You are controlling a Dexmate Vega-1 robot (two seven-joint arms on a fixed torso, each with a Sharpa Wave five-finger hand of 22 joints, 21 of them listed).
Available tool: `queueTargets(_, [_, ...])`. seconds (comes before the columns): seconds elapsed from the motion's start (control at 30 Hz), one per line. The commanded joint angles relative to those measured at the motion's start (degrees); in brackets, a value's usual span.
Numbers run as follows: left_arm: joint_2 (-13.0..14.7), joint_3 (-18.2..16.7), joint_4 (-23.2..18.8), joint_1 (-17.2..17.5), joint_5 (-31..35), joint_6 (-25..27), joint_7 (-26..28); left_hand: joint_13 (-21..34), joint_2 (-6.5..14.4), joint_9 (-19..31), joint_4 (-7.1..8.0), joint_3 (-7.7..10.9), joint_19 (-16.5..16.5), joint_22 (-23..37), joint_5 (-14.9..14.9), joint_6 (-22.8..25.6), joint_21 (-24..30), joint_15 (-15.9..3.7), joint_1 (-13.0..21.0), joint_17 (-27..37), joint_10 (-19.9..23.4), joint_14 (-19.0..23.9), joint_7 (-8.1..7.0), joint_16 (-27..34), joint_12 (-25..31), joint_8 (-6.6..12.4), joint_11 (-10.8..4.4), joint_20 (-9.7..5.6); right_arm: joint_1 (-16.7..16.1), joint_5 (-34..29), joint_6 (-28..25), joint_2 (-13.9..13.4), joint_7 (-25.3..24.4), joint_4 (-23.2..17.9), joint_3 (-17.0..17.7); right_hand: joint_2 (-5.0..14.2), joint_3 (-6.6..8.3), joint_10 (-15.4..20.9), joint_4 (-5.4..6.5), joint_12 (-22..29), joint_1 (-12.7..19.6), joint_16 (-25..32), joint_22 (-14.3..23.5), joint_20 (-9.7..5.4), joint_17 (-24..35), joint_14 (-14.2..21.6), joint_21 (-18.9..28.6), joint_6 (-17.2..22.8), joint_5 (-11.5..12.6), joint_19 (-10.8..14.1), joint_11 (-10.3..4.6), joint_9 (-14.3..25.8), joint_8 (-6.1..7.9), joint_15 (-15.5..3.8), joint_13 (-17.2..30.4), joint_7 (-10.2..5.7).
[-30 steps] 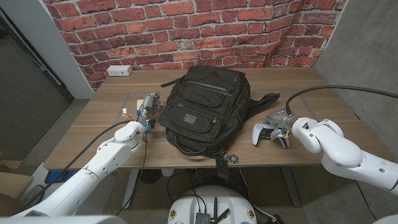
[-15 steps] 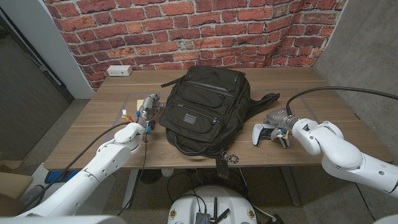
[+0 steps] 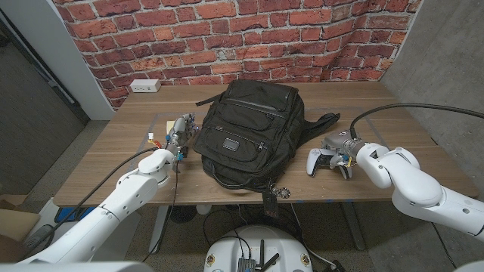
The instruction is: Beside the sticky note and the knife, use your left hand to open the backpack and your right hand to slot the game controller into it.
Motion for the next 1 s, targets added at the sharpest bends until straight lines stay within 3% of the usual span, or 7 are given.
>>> queueTargets(0.03, [1.1,0.6,-0.9,-0.4,0.8,1.2,-0.6,0.3,3.4,0.2,0.09,0.34,0.6,0.3,0.0,0.7,0.3,0.01,-0.4,0.3,0.5,0.2,0.09,0.0,0.1,0.11,-0.01,-0.79,-0.6,0.8,-1.6,0.4,-1.1,-1.2,1.1,2.81,0.64,3.7,0.01,0.2,2.9,0.3,0.2,-4.45,1.3,3.1,0.1,0.9,0.4,0.8,-2.79,0.1,0.44,-12.34,0.3,-0.3])
queueTargets(0.5, [1.4,0.8,-1.4,-0.6,1.7,0.4,-1.2,0.3,3.3,0.2,0.09,0.43,0.7,0.3,0.0,0.8,0.3,-0.06,-0.4,0.3,0.5,0.3,0.15,0.0,0.1,0.13,0.02,-0.76,-1.1,3.1,-2.2,-0.2,-3.0,-1.9,2.1,3.07,0.74,5.1,0.05,0.3,3.7,0.1,0.2,-5.36,1.4,4.8,0.0,2.4,0.6,1.3,-2.73,0.0,1.02,-12.38,0.6,-0.63])
queueTargets(1.0, [3.2,0.1,0.0,-1.6,1.3,-0.3,-5.0,0.3,3.3,0.2,0.08,0.57,0.8,0.3,0.0,0.9,0.4,-0.14,-0.4,0.2,0.8,0.4,0.11,0.0,0.2,0.18,-0.1,-0.78,0.8,-1.6,-5.9,1.4,1.7,-5.2,-0.1,3.28,0.76,6.6,-0.06,0.3,4.7,0.1,0.2,-6.43,1.5,6.3,-0.2,3.8,0.7,1.6,-2.92,0.0,1.53,-12.42,0.7,-0.88])
